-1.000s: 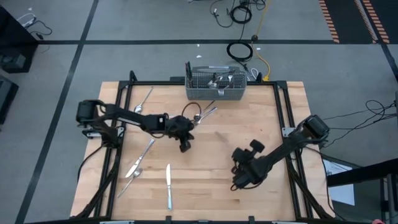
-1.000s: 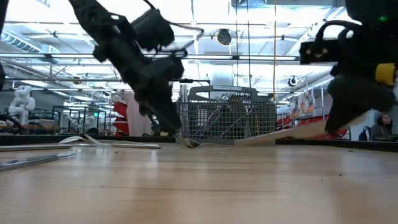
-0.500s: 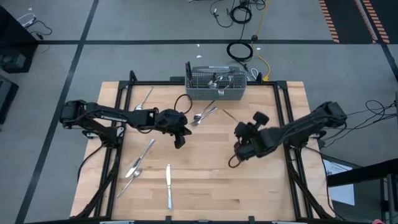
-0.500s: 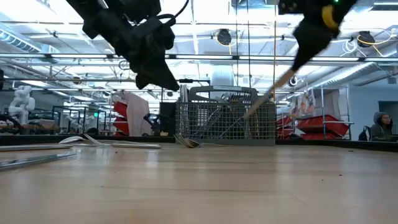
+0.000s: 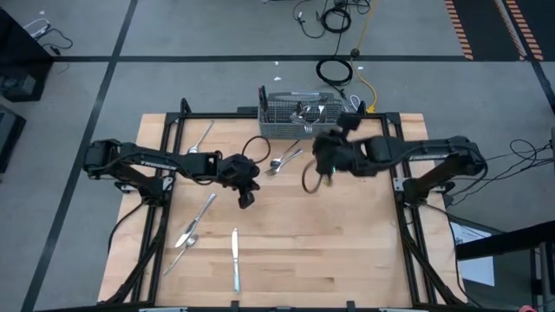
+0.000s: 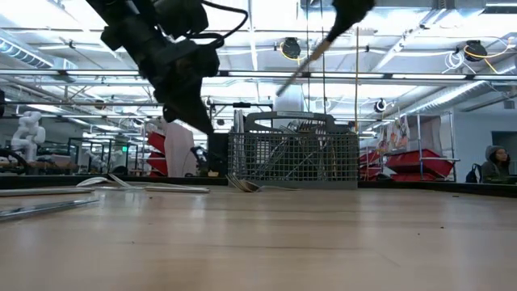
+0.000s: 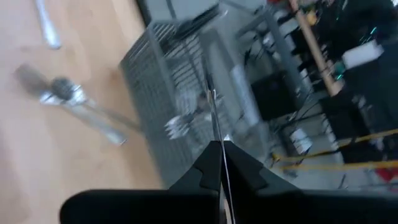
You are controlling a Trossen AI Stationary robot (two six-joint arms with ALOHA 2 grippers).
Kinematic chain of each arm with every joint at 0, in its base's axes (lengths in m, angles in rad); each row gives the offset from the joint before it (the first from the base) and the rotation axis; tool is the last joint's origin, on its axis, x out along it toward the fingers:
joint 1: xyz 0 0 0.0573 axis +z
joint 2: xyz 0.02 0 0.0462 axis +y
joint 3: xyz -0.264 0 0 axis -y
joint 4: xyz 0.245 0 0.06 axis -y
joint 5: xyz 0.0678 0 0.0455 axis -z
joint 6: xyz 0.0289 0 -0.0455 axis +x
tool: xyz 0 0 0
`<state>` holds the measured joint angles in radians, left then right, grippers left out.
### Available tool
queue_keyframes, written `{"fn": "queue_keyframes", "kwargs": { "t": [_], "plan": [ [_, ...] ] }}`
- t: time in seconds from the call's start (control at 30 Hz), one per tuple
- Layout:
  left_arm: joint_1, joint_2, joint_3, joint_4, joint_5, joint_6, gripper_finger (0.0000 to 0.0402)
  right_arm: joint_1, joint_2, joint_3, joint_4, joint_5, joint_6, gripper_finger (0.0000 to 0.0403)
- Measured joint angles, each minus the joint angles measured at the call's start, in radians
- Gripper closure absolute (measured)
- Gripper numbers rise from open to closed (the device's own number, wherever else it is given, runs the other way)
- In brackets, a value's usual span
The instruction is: Sort silverware
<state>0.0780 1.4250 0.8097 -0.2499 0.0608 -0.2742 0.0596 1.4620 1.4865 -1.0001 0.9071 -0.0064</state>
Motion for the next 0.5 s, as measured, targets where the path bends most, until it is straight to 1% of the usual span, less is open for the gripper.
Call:
{"fn": "queue_keyframes", "kwargs": {
  "t": [0.1, 0.2, 0.3, 0.5],
  "plan": [
    [0.000, -0.009, 0.000, -0.029, -0.002, 0.007, 0.0380, -0.074, 0.000, 0.003, 0.169, -0.070, -0.172, 0.0403],
    [0.000, -0.048, 0.000, -0.009, -0.006, 0.023, 0.0380, -0.138, 0.009, 0.003, 0.297, -0.141, -0.277, 0.0403],
    [0.000, -0.118, 0.000, 0.041, -0.011, 0.050, 0.0380, -0.190, 0.023, 0.003, 0.364, -0.195, -0.331, 0.0403],
    [0.025, -0.303, 0.000, 0.114, -0.030, 0.117, 0.0380, -0.270, 0.069, 0.003, 0.417, -0.304, -0.401, 0.0403]
  ]
}}
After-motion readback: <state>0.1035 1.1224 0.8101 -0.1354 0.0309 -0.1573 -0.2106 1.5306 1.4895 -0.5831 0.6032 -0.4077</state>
